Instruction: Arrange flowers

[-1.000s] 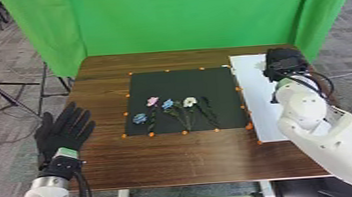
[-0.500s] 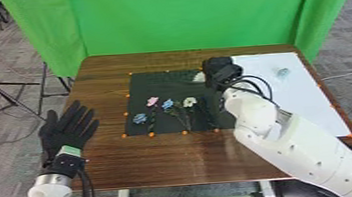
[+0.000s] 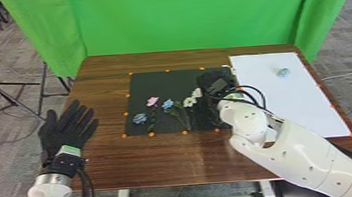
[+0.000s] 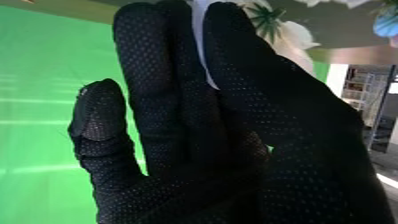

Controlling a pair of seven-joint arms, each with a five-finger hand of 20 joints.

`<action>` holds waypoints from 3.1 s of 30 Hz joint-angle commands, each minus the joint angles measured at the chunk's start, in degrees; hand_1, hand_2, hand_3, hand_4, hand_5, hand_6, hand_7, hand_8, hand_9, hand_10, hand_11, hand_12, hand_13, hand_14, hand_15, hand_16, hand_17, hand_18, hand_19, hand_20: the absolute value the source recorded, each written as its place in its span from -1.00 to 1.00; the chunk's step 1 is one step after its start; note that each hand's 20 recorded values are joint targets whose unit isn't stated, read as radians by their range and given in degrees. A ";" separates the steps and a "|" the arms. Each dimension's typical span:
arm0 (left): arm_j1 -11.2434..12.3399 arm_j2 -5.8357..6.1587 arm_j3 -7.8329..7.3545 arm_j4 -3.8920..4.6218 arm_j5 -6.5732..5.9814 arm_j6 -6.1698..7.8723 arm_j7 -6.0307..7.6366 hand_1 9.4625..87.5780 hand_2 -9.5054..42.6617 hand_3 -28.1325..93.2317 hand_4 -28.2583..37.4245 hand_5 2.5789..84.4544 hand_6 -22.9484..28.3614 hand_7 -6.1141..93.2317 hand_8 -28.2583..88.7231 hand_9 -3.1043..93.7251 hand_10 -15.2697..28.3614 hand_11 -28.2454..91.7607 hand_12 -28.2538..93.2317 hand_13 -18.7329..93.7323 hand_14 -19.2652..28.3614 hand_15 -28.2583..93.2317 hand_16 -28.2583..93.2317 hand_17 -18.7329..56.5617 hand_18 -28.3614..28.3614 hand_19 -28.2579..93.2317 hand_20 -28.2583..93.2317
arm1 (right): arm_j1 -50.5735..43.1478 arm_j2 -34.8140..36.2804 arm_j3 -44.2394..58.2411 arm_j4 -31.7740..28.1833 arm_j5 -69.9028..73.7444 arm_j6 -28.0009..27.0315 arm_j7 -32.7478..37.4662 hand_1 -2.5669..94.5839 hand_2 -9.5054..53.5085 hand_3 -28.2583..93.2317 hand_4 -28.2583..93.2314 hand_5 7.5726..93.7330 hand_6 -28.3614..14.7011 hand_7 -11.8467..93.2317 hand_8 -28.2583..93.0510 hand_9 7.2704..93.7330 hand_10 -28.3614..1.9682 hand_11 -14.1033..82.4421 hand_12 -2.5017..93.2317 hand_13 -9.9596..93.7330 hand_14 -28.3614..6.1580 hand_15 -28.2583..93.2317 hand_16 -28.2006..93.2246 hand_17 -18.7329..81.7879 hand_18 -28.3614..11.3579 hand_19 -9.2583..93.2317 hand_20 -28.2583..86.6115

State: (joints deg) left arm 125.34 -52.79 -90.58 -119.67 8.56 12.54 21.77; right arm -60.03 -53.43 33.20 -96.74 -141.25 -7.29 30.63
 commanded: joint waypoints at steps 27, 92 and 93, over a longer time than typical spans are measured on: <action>2.09 0.86 -0.46 -1.68 -1.29 1.68 1.43 -0.55 -0.32 0.62 -1.00 -0.26 0.13 -0.51 -0.70 -0.40 0.29 -0.17 -0.35 -0.36 0.37 0.01 -0.66 -0.68 0.43 -0.04 -0.39 | -7.54 3.49 8.75 -8.72 2.13 -5.68 1.53 0.03 -1.00 0.82 -1.00 -0.04 0.03 -0.49 -0.72 -0.12 -0.37 -0.49 -0.67 0.30 -0.11 0.31 -0.16 0.07 -0.77 0.89 0.01; 0.35 0.29 0.12 -0.12 -1.06 -0.09 2.03 -0.56 -0.29 0.62 -1.00 -0.23 0.16 -0.51 -0.70 -0.32 0.34 -0.13 -0.34 -0.31 0.40 0.05 -0.66 -0.68 0.43 -0.04 -0.39 | -7.73 7.13 20.15 13.58 9.36 7.34 5.99 0.36 -1.00 0.62 -1.00 0.51 0.36 -0.15 -0.56 0.78 0.36 -0.44 -0.04 0.58 0.40 0.09 0.13 0.07 -0.56 0.69 0.07; 0.58 0.23 -0.02 -0.23 -1.10 0.07 2.13 -0.56 -0.29 0.62 -1.00 -0.23 0.16 -0.51 -0.70 -0.32 0.34 -0.13 -0.34 -0.31 0.40 0.05 -0.66 -0.68 0.43 -0.04 -0.39 | -9.29 7.51 21.18 10.72 8.54 7.79 5.64 0.36 -1.00 0.62 -1.00 0.52 0.36 -0.15 -0.56 0.79 0.35 -0.44 -0.04 0.58 0.40 0.09 0.13 0.08 -0.57 0.70 0.07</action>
State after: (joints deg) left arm 125.16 -52.20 -89.99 -119.71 7.19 13.24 24.24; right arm -61.31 -47.40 50.43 -75.60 -128.83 -3.08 36.49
